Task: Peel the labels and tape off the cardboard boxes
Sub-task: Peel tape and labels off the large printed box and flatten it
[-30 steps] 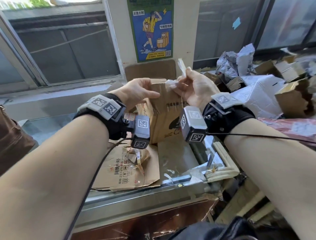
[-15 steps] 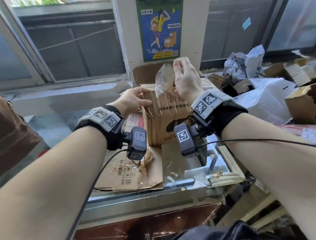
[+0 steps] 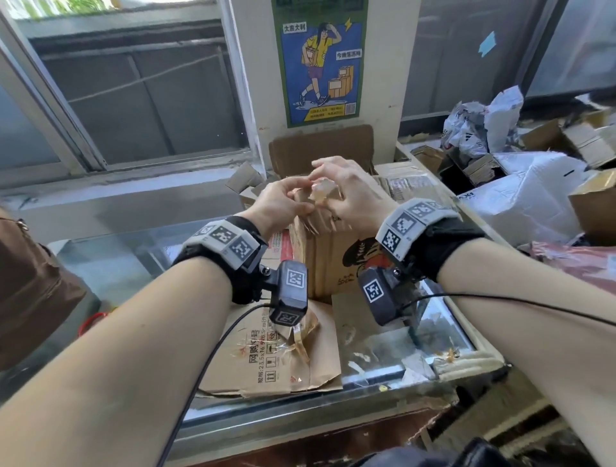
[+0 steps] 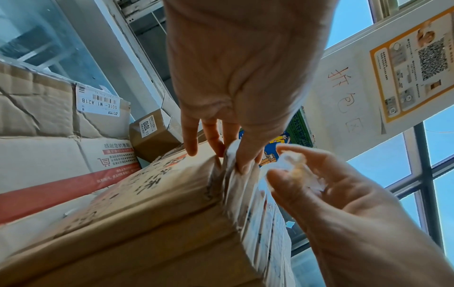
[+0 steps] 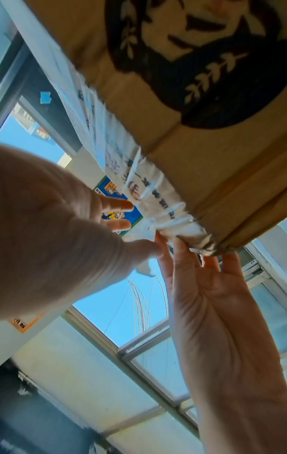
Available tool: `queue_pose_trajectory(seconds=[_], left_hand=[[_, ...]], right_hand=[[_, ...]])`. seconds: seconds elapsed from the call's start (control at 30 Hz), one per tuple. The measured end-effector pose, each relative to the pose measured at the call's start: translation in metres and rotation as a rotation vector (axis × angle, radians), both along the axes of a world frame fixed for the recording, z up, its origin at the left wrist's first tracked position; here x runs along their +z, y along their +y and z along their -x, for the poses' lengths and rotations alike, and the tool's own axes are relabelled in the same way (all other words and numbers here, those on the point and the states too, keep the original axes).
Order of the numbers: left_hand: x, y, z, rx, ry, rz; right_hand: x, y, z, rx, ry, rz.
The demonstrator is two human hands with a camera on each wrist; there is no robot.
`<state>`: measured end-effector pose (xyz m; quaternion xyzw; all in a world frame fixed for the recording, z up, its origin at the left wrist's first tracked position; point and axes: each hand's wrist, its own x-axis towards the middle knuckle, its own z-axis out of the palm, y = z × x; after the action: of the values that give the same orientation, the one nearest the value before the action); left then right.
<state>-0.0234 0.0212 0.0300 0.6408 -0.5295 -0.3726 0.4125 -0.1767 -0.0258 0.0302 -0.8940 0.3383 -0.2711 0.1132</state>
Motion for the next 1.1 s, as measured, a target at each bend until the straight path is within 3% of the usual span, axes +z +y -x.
queue_pose_trajectory(seconds=[0.23,0.37,0.5,0.6,0.83,0.93,1.1], left_hand=[[0.003,-0.016,-0.008,-0.053,-0.094,-0.058],[0.007,-0.021,-0.007,-0.109,-0.138,-0.061],[0.007,-0.020,-0.006,-0.125,-0.166,-0.055],[0.005,-0.017,-0.005,-0.106,-0.200,-0.046],[0.021,-0.023,0.019,0.045,-0.668,-0.061],[0.022,-0.026,0.037,0.084,-0.621,-0.057],[0.007,-0.026,0.054,0.088,-0.514,-0.053]], right_hand=[[0.006,-0.014,-0.007,-0.192,-0.220,-0.234],[0.004,-0.019,-0.012,-0.317,-0.304,-0.258],[0.003,-0.025,-0.010,-0.436,-0.167,-0.248],[0.004,-0.026,-0.008,-0.399,-0.024,-0.221],[0.008,-0.017,-0.002,-0.171,0.233,0.028],[0.010,-0.021,0.007,-0.147,0.272,0.087],[0.003,-0.036,0.018,-0.165,0.252,-0.021]])
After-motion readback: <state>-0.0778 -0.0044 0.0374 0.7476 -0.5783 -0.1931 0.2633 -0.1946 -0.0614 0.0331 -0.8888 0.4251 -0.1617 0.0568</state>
